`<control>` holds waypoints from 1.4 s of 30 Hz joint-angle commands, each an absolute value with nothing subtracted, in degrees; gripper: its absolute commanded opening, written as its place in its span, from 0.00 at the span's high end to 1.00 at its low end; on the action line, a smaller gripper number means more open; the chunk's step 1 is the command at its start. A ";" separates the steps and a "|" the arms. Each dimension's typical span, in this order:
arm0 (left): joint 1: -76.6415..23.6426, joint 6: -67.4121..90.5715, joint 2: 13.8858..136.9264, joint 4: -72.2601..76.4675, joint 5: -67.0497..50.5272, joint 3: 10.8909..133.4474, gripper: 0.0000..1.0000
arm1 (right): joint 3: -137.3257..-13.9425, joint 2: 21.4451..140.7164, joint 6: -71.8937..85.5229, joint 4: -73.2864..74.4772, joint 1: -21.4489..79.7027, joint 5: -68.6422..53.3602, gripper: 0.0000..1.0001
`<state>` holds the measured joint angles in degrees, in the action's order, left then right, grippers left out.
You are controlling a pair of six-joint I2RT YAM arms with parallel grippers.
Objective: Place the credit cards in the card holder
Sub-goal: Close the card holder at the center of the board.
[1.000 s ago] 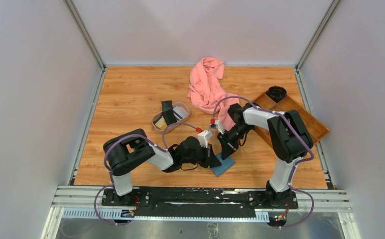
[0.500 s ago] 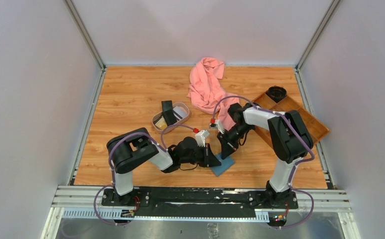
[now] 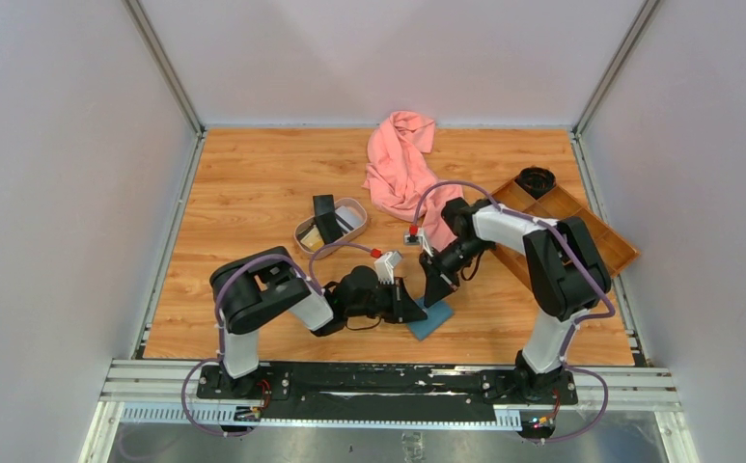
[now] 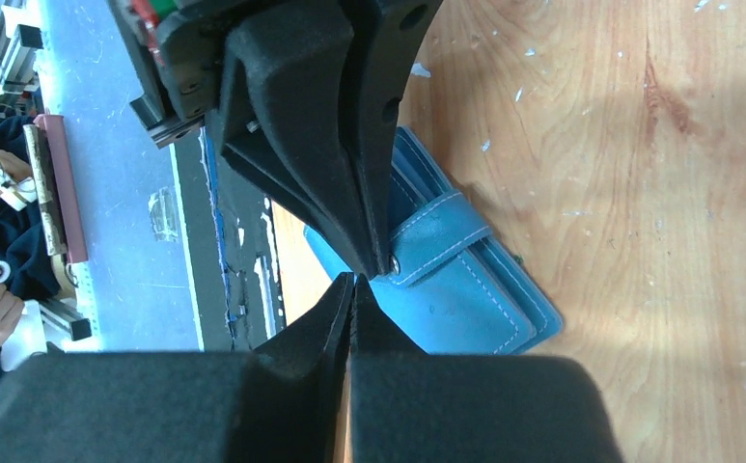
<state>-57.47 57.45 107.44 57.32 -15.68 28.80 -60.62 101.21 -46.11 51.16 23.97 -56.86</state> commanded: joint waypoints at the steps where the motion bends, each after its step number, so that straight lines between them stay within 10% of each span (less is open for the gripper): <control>1: -56.43 56.05 110.98 49.03 -12.65 26.04 1.00 | -62.25 104.03 -43.74 51.48 25.40 -56.74 1.00; 42: -54.51 59.43 113.69 60.11 -14.63 22.81 1.00 | -64.37 106.01 -36.75 47.77 28.46 -48.11 0.99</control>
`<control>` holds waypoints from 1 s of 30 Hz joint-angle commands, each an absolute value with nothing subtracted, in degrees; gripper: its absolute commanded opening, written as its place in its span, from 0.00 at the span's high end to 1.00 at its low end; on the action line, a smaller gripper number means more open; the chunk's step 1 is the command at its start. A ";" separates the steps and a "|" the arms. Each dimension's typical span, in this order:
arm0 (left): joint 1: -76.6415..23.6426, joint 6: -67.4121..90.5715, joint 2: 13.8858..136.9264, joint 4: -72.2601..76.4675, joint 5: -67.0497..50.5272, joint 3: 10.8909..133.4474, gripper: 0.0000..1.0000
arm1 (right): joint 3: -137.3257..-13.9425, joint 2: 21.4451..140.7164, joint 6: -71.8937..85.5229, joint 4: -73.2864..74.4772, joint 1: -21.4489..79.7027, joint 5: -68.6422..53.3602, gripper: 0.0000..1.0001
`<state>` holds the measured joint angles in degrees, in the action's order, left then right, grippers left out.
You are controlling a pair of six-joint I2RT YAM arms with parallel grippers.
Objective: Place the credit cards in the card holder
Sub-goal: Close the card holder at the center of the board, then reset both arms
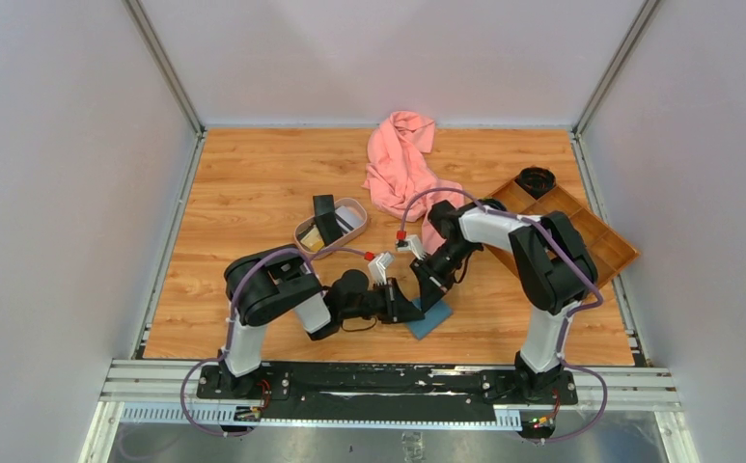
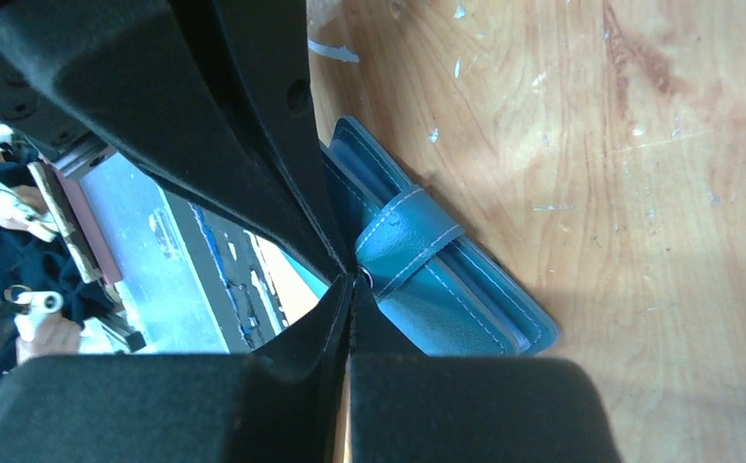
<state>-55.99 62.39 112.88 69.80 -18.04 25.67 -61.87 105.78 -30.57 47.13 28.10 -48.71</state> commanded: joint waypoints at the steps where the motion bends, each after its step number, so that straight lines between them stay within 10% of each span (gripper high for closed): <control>1: -54.43 58.85 111.60 58.84 -14.66 22.96 0.97 | -64.82 104.36 -38.80 49.62 28.06 -49.48 0.99; 9: -54.19 41.90 84.45 26.11 -5.16 29.62 0.39 | -63.05 85.96 -46.27 51.34 22.04 -46.40 0.89; 13: -54.04 29.27 72.04 10.34 1.36 33.40 0.32 | -64.07 74.65 -46.70 49.04 15.55 -38.12 0.76; 19: -53.60 14.41 54.11 -13.70 13.81 45.59 0.05 | -66.55 57.83 -42.81 41.62 6.78 -31.87 0.01; 30: -47.20 12.82 43.78 -37.09 11.05 70.86 0.00 | -83.63 54.71 -16.68 45.32 5.67 -28.89 0.00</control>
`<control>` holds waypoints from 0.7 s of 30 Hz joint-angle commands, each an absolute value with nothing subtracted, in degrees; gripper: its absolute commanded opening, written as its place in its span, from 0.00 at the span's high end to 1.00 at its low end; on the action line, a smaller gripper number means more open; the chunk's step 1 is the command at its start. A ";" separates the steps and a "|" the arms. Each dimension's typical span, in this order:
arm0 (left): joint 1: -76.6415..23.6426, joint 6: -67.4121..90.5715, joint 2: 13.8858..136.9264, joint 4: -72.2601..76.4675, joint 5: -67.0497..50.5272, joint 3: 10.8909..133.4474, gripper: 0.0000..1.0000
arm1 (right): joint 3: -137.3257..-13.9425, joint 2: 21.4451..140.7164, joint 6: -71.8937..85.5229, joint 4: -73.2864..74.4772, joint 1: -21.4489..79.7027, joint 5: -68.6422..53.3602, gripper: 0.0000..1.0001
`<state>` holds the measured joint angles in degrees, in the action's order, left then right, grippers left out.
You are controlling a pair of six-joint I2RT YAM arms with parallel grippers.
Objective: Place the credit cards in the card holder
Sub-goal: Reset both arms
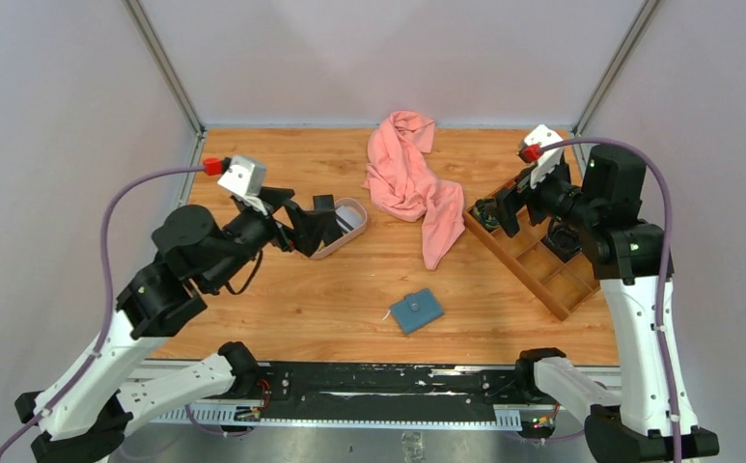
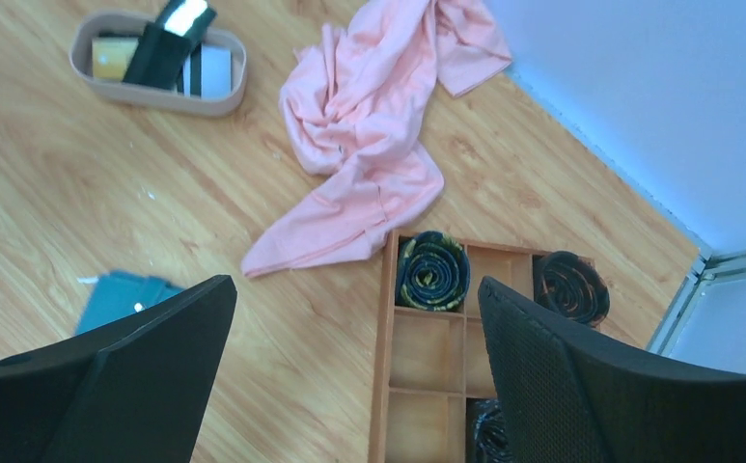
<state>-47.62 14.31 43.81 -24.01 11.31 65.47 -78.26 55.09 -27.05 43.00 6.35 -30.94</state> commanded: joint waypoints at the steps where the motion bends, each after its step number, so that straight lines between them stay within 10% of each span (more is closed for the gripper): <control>1: -47.20 13.14 43.17 -37.34 10.65 71.60 0.00 | -85.15 54.76 -16.25 46.12 5.71 -29.73 0.00; 21: -47.20 18.18 35.45 -37.81 7.96 72.91 0.00 | -97.36 56.22 -13.11 53.17 5.14 -33.72 0.00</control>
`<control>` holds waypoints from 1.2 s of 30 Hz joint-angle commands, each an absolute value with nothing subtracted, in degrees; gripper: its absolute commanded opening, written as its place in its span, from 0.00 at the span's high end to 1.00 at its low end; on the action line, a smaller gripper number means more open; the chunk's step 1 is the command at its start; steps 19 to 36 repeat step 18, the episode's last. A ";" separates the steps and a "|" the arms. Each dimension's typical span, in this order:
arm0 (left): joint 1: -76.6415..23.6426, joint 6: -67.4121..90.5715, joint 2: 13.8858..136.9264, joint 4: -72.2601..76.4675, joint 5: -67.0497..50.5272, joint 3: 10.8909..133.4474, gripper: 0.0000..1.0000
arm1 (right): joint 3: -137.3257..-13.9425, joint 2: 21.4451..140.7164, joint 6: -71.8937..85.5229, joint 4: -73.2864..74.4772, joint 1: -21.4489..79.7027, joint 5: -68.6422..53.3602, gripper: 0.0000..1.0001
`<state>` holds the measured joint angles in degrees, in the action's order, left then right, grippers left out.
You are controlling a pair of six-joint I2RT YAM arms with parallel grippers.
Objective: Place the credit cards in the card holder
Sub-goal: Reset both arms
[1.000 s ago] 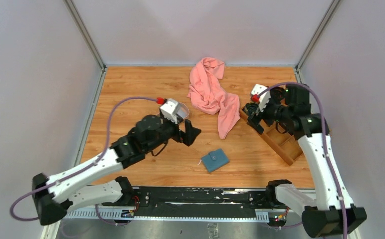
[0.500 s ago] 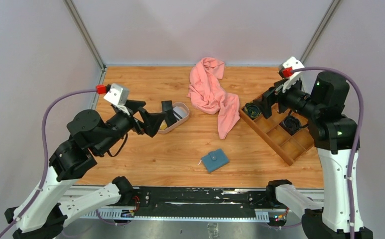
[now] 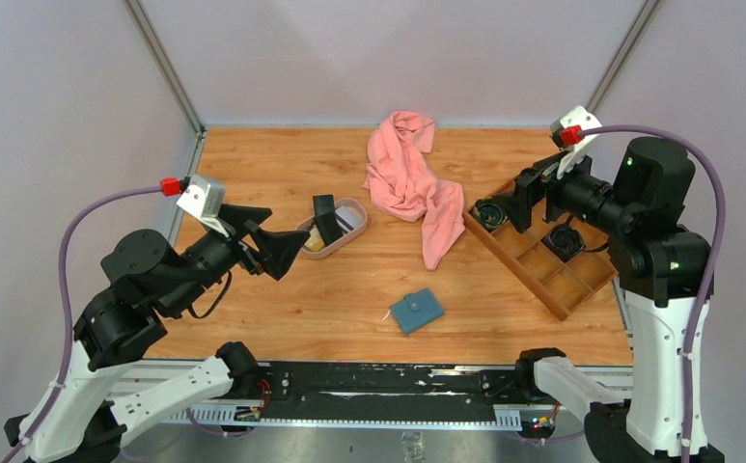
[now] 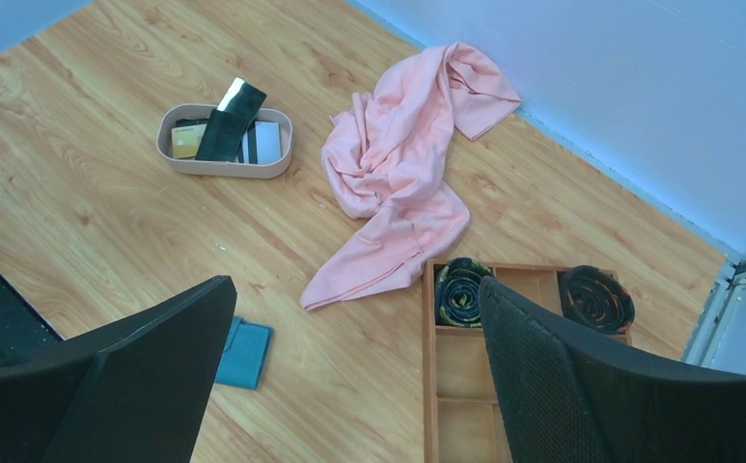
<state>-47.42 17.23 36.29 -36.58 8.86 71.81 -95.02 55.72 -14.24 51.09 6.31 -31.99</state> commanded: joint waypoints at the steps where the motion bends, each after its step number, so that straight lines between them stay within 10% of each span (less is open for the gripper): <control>1: -47.20 18.24 35.40 -37.72 8.22 72.94 0.00 | -97.74 56.59 -13.32 53.45 5.00 -34.01 0.00; 36: -47.20 16.16 35.76 -36.49 8.84 69.85 0.00 | -95.17 57.45 -13.58 54.33 2.83 -38.41 0.00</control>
